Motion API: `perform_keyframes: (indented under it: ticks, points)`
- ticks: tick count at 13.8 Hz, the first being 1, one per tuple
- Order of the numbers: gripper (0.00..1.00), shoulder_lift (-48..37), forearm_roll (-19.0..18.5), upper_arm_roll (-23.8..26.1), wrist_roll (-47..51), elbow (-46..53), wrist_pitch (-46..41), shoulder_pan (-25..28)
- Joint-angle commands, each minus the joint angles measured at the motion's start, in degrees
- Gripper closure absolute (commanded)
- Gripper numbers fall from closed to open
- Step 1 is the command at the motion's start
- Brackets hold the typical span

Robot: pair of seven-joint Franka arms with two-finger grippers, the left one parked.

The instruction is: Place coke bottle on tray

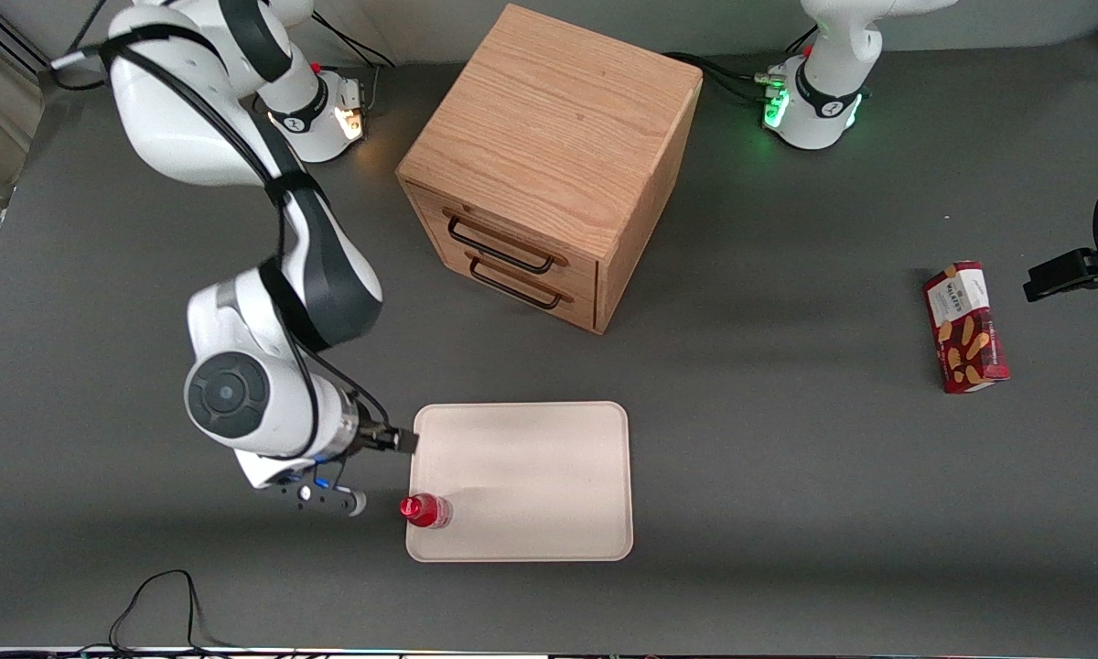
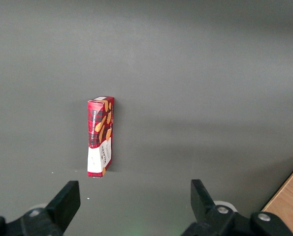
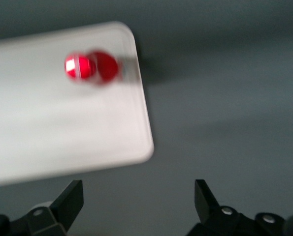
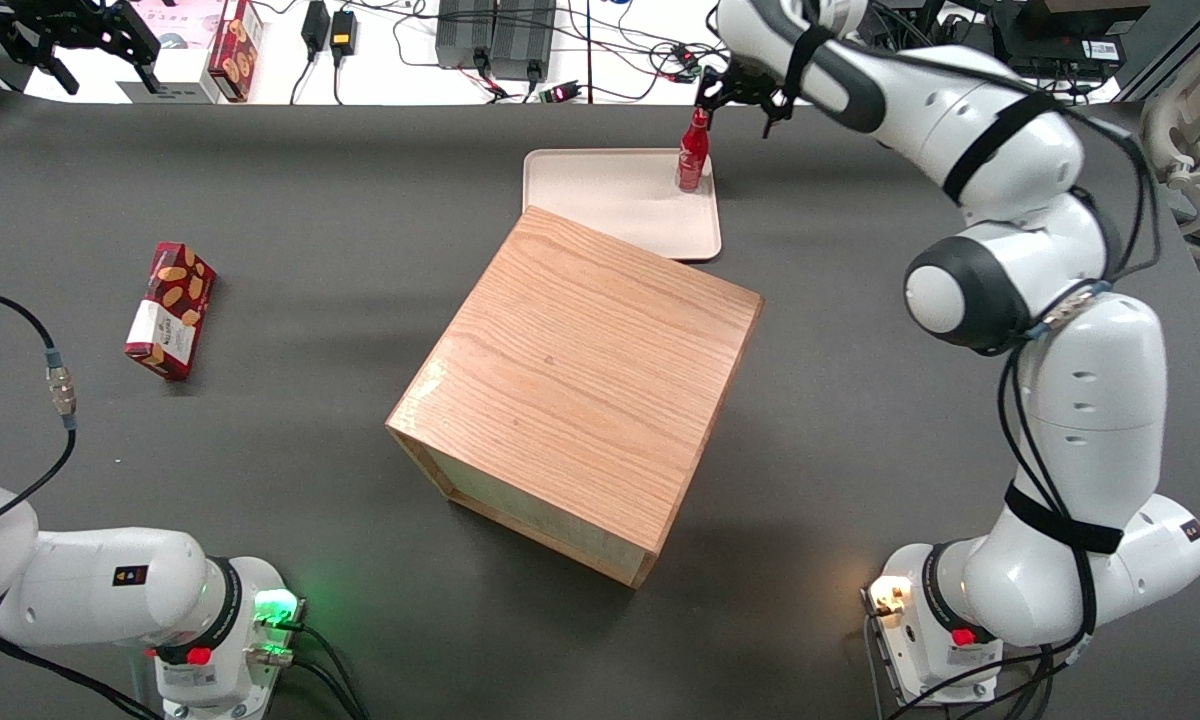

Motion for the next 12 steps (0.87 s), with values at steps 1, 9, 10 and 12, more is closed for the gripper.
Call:
perform_keyframes:
  ticks: [1, 9, 10, 12]
  points:
    - [0.00, -16.9, 2.4, -0.6, -8.5, -21.7, 1.2, -3.2]
    - [0.00, -46.5, 2.6, -10.1, -23.9, -48.4, 2.5, -3.9]
    - [0.00, -46.2, 2.6, -10.9, -23.8, -47.4, 2.4, -3.8]
    - [0.00, -45.6, 2.9, -9.9, -23.9, -45.5, 2.3, -6.7]
